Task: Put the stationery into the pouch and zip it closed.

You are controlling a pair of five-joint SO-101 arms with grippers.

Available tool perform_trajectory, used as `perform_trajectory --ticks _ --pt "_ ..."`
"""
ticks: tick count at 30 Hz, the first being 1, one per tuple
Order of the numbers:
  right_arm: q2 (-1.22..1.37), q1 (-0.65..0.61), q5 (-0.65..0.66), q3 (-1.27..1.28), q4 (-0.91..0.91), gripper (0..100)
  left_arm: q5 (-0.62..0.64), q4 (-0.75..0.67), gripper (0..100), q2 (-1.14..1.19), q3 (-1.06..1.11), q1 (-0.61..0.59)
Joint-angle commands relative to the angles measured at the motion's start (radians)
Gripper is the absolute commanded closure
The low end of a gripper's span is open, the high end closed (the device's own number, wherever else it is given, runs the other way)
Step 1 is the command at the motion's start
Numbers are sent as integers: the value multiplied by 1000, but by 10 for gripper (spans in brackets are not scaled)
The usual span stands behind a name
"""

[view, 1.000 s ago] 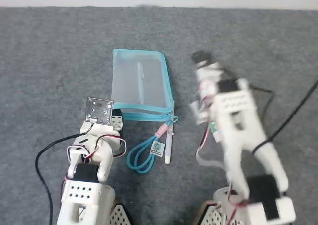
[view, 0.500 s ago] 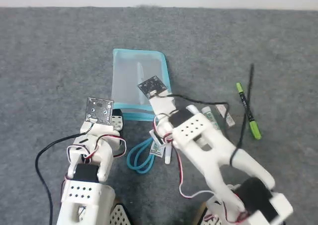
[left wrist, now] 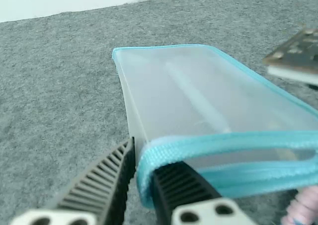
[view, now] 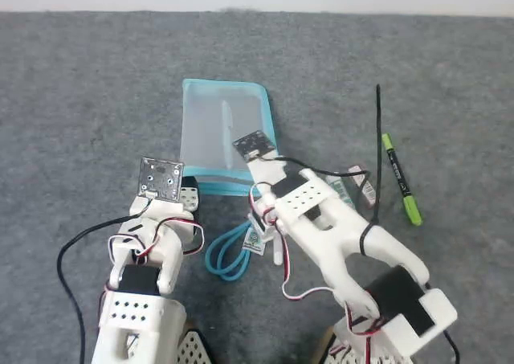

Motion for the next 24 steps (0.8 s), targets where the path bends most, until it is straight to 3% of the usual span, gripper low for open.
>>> perform_trajectory --ticks 1,4,12,18,24 --pt "-8 56 -11 -9 -15 925 -14 -23 989 -26 -16 0" --pt "-8 107 -9 -9 -16 991 -14 -20 989 -26 -16 0" --pt "-27 288 -8 -20 -4 991 -14 -18 989 -26 -16 0" --pt "-159 395 -6 -78 127 991 -14 -18 989 -26 -15 0" --pt "-367 545 192 -81 186 991 -14 -17 989 -26 -15 0"
